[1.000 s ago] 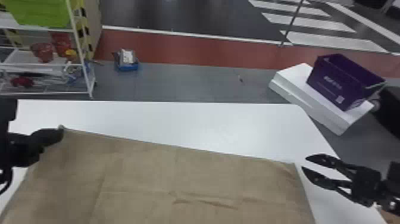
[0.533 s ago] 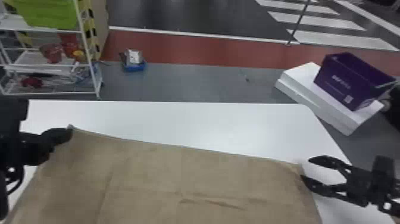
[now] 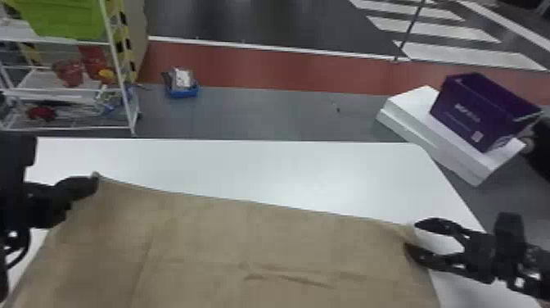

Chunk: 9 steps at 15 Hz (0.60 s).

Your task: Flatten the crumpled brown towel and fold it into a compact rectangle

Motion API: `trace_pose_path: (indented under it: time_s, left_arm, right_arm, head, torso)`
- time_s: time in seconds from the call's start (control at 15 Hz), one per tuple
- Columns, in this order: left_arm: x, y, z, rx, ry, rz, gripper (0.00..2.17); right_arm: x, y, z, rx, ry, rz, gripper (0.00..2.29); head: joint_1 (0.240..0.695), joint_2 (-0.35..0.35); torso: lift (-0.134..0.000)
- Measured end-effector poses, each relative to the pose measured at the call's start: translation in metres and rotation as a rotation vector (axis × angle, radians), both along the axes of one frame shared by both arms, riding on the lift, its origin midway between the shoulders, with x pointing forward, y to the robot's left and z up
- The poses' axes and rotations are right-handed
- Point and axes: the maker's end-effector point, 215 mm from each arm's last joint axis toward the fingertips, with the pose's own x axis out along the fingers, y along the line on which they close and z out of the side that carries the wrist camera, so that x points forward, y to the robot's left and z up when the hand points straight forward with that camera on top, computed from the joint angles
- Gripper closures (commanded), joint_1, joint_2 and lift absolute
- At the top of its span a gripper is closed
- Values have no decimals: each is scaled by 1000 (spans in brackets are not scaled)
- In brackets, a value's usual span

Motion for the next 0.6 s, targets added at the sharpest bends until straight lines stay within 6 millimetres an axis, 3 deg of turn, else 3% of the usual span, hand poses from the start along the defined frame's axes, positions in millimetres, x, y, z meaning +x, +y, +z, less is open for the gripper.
trace_pose_path:
  time_s: [0.07,0.2,0.47,0.53,0.6]
  left_arm:
    - [-1,0,0,-1,1,-1,1342]
    - [-2,0,-1,-4,3,-3,1342]
    - [-2,-1,-2,-7,4,-6,1342]
    - [-2,-1,-2,-7,5,-7,1342]
    - [-2,0,-2,-6,5,-6,1342]
  right_arm:
    - [1,0,-2,-3,5,1,485]
    - [1,0,-6,-5,11,0,748]
    - [4,-1,-4,-8,0,-7,772]
    - [5,0,-3,-8,-8,-6,1028]
    - [6,1,0,-7,-19,-1,1106]
  head:
    - [695,-204]
    - [695,-203]
    - [695,-205]
    - [695,-205]
    - [695,-204]
  torso:
    - [-124]
    - [-124]
    - [-124]
    - [-124]
    - [-124]
